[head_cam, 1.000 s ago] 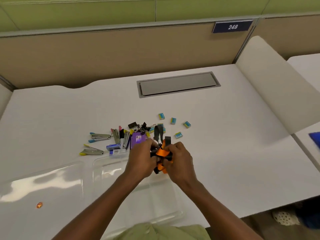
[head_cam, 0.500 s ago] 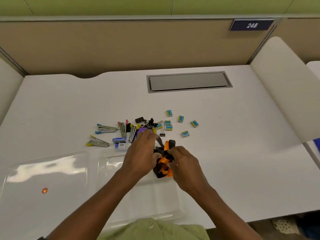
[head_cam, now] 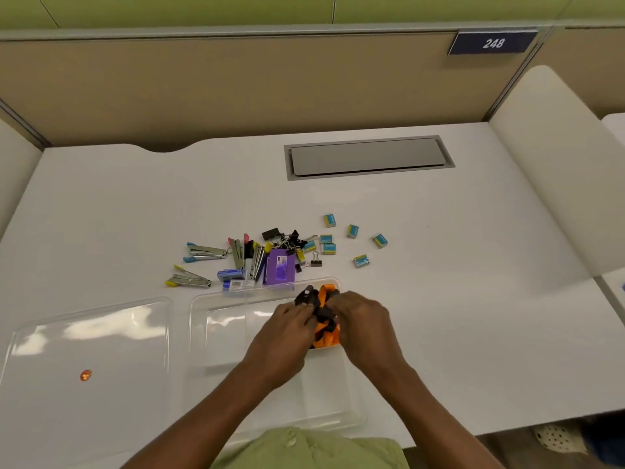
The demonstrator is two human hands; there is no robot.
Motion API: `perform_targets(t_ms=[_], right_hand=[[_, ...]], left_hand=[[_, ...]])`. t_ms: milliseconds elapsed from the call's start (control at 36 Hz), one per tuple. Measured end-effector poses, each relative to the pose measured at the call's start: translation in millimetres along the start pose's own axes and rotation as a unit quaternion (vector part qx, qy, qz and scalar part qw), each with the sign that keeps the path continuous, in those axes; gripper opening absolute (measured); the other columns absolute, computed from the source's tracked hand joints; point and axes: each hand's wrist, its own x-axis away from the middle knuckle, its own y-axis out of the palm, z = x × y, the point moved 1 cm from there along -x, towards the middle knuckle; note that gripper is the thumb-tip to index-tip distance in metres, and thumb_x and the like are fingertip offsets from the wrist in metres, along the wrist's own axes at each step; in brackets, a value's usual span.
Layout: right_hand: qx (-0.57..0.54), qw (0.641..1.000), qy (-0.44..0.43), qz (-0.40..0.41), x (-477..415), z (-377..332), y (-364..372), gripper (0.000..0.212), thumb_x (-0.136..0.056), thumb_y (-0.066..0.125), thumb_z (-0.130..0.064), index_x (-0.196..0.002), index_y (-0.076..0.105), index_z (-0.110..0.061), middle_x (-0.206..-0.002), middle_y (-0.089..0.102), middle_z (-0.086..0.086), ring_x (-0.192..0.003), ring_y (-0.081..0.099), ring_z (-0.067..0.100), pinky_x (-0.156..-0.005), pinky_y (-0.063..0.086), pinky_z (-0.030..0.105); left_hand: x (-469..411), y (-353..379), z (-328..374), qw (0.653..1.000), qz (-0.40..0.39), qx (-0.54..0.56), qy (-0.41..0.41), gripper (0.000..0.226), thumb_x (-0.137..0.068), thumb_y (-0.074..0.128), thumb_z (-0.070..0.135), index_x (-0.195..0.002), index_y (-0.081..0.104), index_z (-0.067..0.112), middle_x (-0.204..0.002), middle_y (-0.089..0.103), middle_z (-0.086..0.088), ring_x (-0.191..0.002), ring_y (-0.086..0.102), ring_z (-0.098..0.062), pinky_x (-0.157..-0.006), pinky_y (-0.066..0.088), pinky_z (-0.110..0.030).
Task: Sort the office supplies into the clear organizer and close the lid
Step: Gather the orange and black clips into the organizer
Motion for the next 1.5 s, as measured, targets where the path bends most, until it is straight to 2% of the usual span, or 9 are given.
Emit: perform_targets(t_ms=[111, 194, 306, 444, 694, 778, 944, 1333, 1500], right_hand=[[0.059, 0.998, 0.007, -0.032, -7, 3, -3, 0.024, -0.097, 0.063, -0.018, -0.12, 0.07, -0.017, -0.114, 0.067, 0.004, -0.101, 0.058, 0.018, -0.087, 0.051, 0.027], [0.112, 0.992, -0.021, -0.063, -5, 3, 2, 0.023, -0.096, 0.063, -0.017, -0.118, 0.069, -0.018, -0.115, 0.066, 0.004, -0.106, 0.051, 0.019, -0.078, 0.047, 0.028], [0.171, 0.98, -0.072, -0.067, 1, 8, 12, 0.019, -0.085, 0.07, -0.013, -0.102, 0.071, -0.021, -0.094, 0.071, -0.001, -0.093, 0.055, 0.021, -0.054, 0.04, 0.029], [0.165, 0.982, -0.076, -0.053, 3, 14, 23, 0.017, -0.08, 0.079, -0.021, -0.094, 0.073, -0.026, -0.09, 0.073, -0.008, -0.084, 0.056, 0.017, -0.047, 0.033, 0.025], [0.108, 0.993, -0.056, 0.008, 7, 13, 11, 0.043, -0.074, 0.083, -0.007, -0.116, 0.072, -0.013, -0.123, 0.066, 0.006, -0.106, 0.061, 0.026, -0.075, 0.061, 0.034], [0.146, 0.986, -0.085, 0.002, 3, 7, 12, 0.043, -0.065, 0.093, -0.022, -0.104, 0.078, -0.01, -0.115, 0.067, 0.008, -0.098, 0.063, 0.026, -0.071, 0.06, 0.032], [0.134, 0.988, -0.043, -0.068, -12, 1, 42, 0.079, -0.086, 0.076, -0.025, -0.152, 0.035, -0.013, -0.144, 0.047, 0.014, -0.125, 0.049, 0.032, -0.087, 0.058, 0.041], [0.101, 0.993, -0.044, -0.048, -20, -3, 46, 0.069, -0.072, 0.089, -0.02, -0.132, 0.057, -0.013, -0.128, 0.061, 0.011, -0.108, 0.063, 0.029, -0.082, 0.061, 0.039], [0.069, 0.996, -0.017, 0.055, 0, 4, 27, 0.048, -0.071, 0.086, -0.009, -0.116, 0.069, -0.012, -0.121, 0.067, 0.01, -0.104, 0.065, 0.027, -0.072, 0.061, 0.034]], left_hand=[[-8, 1, 3, 0.999, -0.016, -0.038, 0.016, 0.059, -0.092, 0.076, 0.016, -0.148, 0.058, 0.013, -0.154, 0.056, -0.011, -0.149, 0.045, -0.029, -0.126, 0.003, -0.035], [-14, -2, 1, 0.999, -0.034, -0.008, 0.012, 0.064, -0.098, 0.071, 0.018, -0.157, 0.045, 0.018, -0.163, 0.045, -0.005, -0.156, 0.032, -0.026, -0.13, 0.018, -0.035], [-16, -18, -2, 0.994, -0.047, 0.101, -0.019, 0.033, -0.101, 0.066, 0.024, -0.134, 0.063, 0.025, -0.137, 0.062, 0.003, -0.132, 0.053, -0.021, -0.111, 0.048, -0.034], [-2, -40, -7, 0.976, 0.08, 0.174, -0.106, 0.019, -0.102, 0.066, 0.031, -0.119, 0.07, 0.026, -0.118, 0.068, 0.007, -0.109, 0.059, -0.01, -0.096, 0.053, -0.027], [16, -20, -36, 0.895, 0.082, 0.287, -0.331, 0.039, -0.091, 0.082, 0.028, -0.125, 0.064, 0.02, -0.123, 0.069, 0.003, -0.099, 0.061, -0.009, -0.084, 0.048, -0.023], [13, -12, -38, 0.908, 0.04, 0.268, -0.319, 0.047, -0.092, 0.08, 0.014, -0.133, 0.059, 0.02, -0.134, 0.067, 0.0, -0.108, 0.066, -0.015, -0.09, 0.054, -0.026], [-2, -8, -33, 0.957, -0.002, 0.167, -0.237, 0.066, -0.088, 0.084, 0.016, -0.145, 0.054, 0.03, -0.149, 0.056, 0.004, -0.122, 0.065, -0.019, -0.101, 0.055, -0.032], [2, -23, -34, 0.945, 0.089, 0.174, -0.263, 0.017, -0.09, 0.08, 0.04, -0.086, 0.067, 0.029, -0.085, 0.068, 0.013, -0.086, 0.059, -0.009, -0.071, 0.051, -0.029], [-1, -36, -12, 0.917, 0.12, 0.269, -0.27, 0.013, -0.089, 0.083, 0.033, -0.091, 0.072, 0.027, -0.082, 0.073, 0.01, -0.074, 0.065, -0.006, -0.072, 0.053, -0.021]])
